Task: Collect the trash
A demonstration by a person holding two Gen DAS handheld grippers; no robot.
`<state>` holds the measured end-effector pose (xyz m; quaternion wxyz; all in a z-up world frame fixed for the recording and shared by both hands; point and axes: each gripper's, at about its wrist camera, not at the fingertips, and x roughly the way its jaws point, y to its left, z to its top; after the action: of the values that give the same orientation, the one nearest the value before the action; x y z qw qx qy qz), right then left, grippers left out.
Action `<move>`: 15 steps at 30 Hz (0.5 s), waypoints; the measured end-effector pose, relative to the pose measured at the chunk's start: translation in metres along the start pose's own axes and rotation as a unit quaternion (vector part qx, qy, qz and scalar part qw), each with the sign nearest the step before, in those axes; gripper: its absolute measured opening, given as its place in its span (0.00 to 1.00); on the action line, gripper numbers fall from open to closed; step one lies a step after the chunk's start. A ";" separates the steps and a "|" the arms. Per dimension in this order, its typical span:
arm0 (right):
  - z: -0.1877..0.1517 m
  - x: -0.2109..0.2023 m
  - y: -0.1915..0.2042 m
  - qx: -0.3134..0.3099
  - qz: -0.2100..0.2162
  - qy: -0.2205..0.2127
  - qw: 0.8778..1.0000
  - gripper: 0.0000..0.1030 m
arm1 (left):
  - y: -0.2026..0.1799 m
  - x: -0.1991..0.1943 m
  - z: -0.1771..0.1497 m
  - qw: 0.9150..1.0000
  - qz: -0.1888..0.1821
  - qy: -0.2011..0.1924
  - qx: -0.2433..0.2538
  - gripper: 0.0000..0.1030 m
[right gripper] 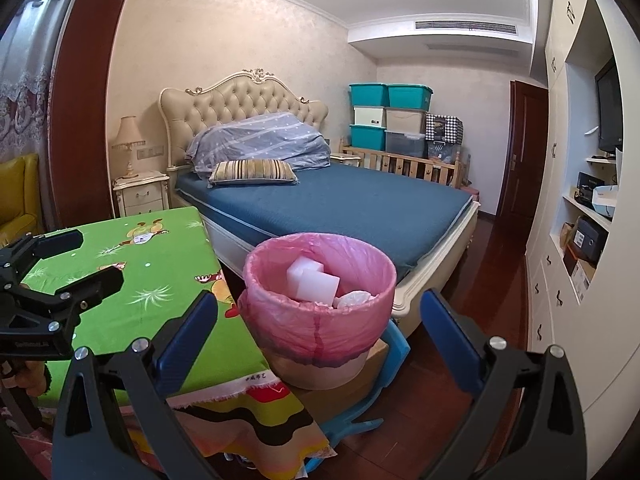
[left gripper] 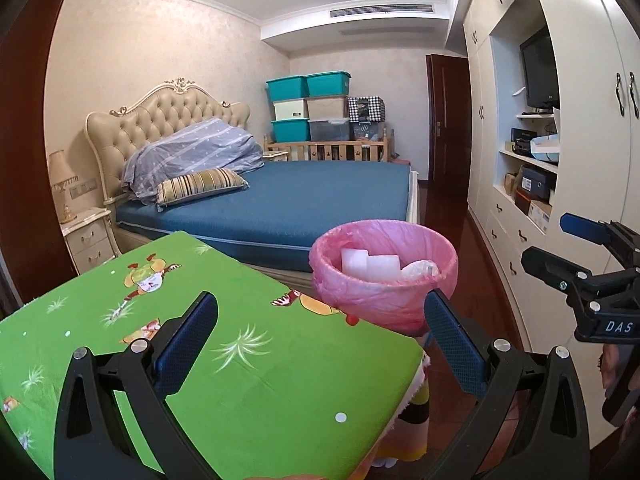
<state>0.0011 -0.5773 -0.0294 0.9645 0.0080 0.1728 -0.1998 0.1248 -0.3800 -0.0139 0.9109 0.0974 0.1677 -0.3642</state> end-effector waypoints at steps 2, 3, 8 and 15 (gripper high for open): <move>-0.002 0.000 0.000 0.000 0.001 0.001 1.000 0.95 | -0.001 0.001 -0.001 1.000 -0.001 0.002 0.002 0.94; -0.002 0.000 0.000 -0.002 0.001 0.002 1.000 0.95 | -0.002 0.002 -0.001 1.000 -0.002 0.004 0.004 0.94; -0.004 0.001 0.001 -0.004 -0.001 0.011 1.000 0.95 | -0.003 0.004 -0.002 1.000 -0.006 0.009 0.004 0.94; -0.001 -0.002 -0.002 0.004 -0.003 0.012 1.000 0.95 | -0.005 0.005 -0.002 1.000 -0.006 0.009 0.007 0.94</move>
<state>-0.0021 -0.5787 -0.0301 0.9618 0.0138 0.1831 -0.2028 0.1244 -0.3860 -0.0177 0.9066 0.1061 0.1740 -0.3694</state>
